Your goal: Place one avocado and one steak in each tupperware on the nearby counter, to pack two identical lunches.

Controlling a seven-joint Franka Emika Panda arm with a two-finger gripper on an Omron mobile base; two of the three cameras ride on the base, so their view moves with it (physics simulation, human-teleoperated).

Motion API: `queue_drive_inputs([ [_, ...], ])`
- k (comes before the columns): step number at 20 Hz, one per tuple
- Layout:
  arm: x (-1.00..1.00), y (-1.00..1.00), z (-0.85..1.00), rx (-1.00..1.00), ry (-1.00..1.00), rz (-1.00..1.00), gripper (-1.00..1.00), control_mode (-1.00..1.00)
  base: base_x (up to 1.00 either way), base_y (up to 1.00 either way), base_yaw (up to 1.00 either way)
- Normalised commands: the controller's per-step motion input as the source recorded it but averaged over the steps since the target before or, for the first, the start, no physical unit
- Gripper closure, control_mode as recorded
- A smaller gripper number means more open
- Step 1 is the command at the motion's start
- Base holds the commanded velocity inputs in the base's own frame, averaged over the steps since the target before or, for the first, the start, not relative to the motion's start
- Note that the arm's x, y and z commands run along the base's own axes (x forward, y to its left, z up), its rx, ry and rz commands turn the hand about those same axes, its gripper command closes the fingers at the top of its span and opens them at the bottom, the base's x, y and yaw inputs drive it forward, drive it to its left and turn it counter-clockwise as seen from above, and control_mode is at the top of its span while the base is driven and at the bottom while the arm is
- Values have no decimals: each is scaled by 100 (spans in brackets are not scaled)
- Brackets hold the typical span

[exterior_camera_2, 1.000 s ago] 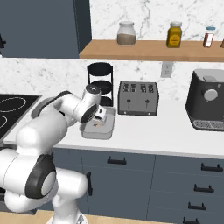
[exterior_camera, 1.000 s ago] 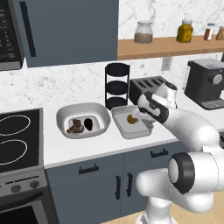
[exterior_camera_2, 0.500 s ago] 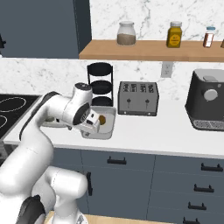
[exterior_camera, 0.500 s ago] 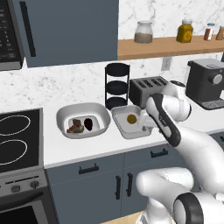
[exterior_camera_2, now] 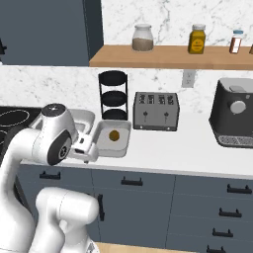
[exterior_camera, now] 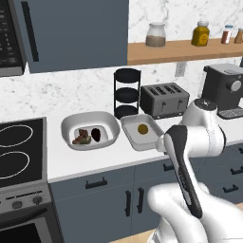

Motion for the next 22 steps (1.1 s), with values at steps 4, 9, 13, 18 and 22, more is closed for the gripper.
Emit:
queue_drive_inputs([
  [4,-57,13,69,-1,-5,5,-100,-100,0,0,0],
  [9,-22,0,84,5,0,13,-100,-100,0,0,0],
  [13,-70,0,31,1,0,20,-100,-100,0,0,0],
  [18,-33,10,1,-1,11,8,-100,-100,0,0,0],
  [22,-30,4,18,0,6,-3,-100,-100,0,0,0],
])
